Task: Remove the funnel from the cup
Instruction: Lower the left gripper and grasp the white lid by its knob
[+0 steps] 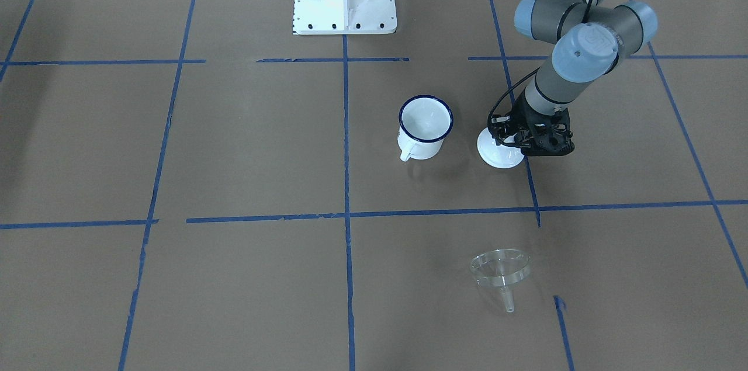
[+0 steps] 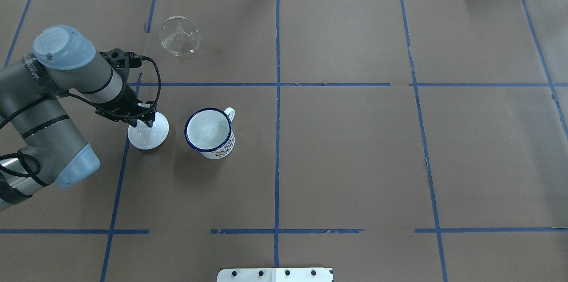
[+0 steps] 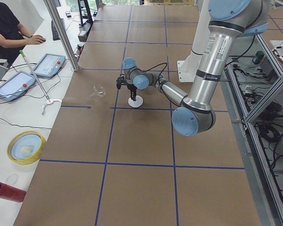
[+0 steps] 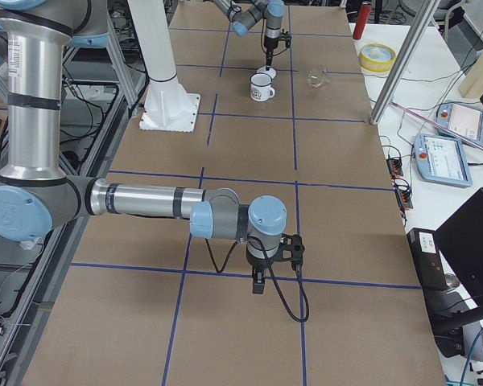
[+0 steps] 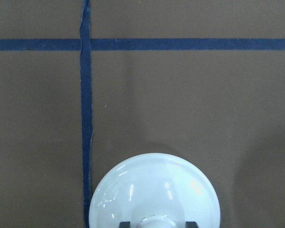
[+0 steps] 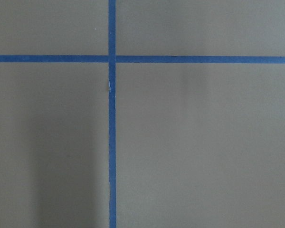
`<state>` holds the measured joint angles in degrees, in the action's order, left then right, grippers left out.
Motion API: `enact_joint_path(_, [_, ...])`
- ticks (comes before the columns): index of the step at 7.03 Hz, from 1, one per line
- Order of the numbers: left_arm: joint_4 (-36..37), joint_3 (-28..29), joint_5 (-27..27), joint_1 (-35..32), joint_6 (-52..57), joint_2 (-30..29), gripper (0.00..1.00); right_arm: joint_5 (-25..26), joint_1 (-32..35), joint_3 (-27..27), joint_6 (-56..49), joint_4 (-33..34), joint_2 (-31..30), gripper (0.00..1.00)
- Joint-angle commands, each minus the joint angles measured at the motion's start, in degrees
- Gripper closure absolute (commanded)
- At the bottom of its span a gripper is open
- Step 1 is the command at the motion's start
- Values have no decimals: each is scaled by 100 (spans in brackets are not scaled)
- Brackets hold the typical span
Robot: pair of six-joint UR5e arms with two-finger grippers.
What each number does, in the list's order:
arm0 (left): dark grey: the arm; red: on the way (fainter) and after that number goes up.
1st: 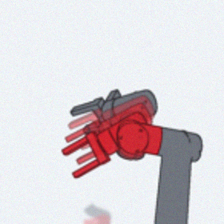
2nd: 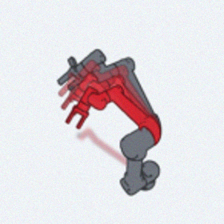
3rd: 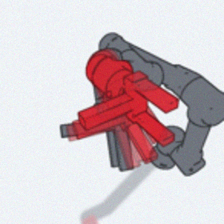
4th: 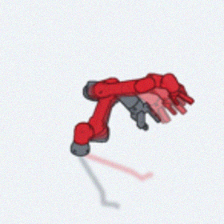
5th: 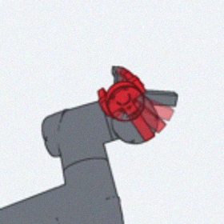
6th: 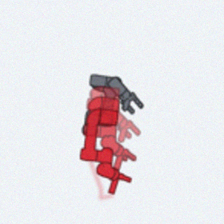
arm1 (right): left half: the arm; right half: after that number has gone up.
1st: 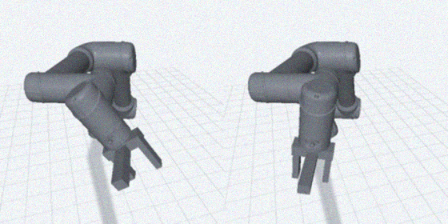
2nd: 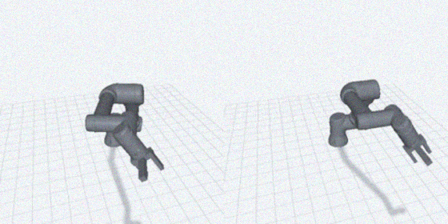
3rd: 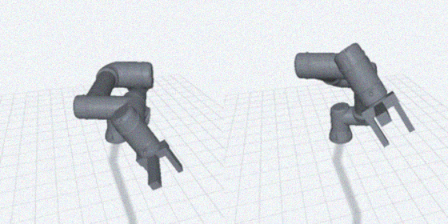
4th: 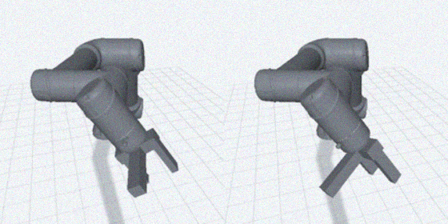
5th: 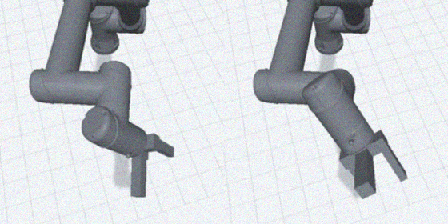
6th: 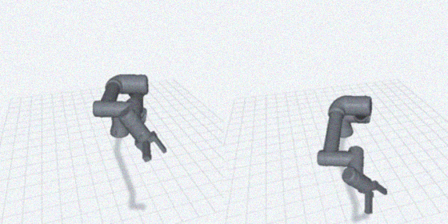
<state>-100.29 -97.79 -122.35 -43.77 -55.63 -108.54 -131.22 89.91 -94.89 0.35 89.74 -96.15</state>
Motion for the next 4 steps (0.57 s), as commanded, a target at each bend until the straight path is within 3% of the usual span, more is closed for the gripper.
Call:
enact_joint_path(1, [1, -20, -8, 0, 0, -9, 100, 0, 0, 5, 0, 0, 0, 0])
enact_joint_path(3, [183, -361, -8, -17, 0, 9, 100, 0, 0, -4, 0, 0, 0, 0])
enact_joint_path(4, [899, -824, 1, -35, 8, -44, 100, 0, 0, -4, 0, 0, 0, 0])
